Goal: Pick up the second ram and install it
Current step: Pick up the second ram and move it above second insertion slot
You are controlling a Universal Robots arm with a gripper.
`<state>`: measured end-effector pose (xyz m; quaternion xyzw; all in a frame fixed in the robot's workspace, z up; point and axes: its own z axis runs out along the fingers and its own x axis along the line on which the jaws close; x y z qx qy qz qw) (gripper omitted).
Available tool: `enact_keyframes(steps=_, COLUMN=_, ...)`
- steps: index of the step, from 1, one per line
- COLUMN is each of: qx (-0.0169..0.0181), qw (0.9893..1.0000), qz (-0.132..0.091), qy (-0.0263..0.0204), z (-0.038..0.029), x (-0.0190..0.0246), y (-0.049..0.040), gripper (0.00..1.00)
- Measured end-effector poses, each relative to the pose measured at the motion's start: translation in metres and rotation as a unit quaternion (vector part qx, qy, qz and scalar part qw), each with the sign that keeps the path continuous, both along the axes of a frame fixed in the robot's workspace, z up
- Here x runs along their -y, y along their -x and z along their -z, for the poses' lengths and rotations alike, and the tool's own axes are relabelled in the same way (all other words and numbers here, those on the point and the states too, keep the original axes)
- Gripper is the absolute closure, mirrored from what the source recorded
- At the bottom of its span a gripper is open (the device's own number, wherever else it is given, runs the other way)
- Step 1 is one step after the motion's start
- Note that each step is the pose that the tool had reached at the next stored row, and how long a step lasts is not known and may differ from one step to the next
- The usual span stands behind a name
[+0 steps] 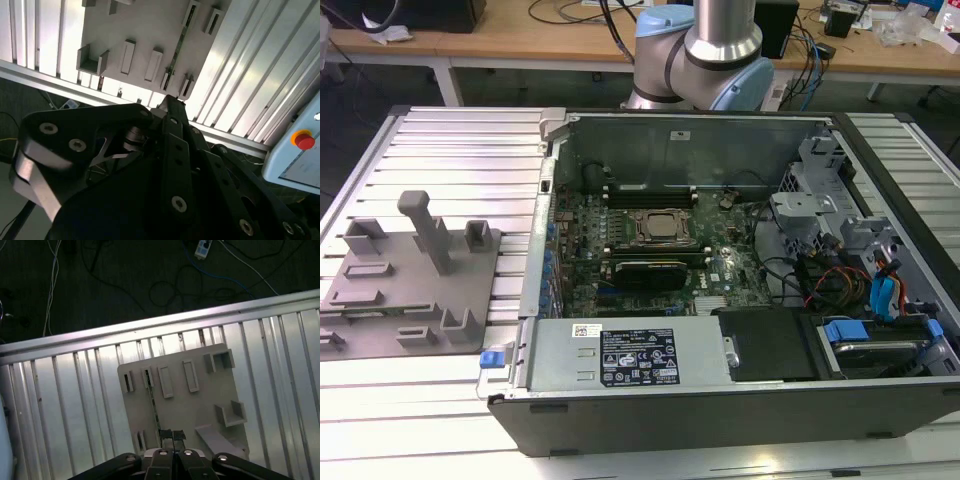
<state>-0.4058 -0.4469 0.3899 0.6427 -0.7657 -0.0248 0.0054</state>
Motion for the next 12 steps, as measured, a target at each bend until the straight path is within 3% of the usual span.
enact_keyframes(steps=9, qx=0.0000, qw=0.9989, qz=-0.046, qy=0.0004, z=0.0001, x=0.0000, y=0.0000, gripper=0.89)
enact_keyframes(steps=12, qx=-0.0002, qw=0.9979, qz=-0.065, qy=0.0050, z=0.0001, x=0.0001, y=-0.0001, gripper=0.89)
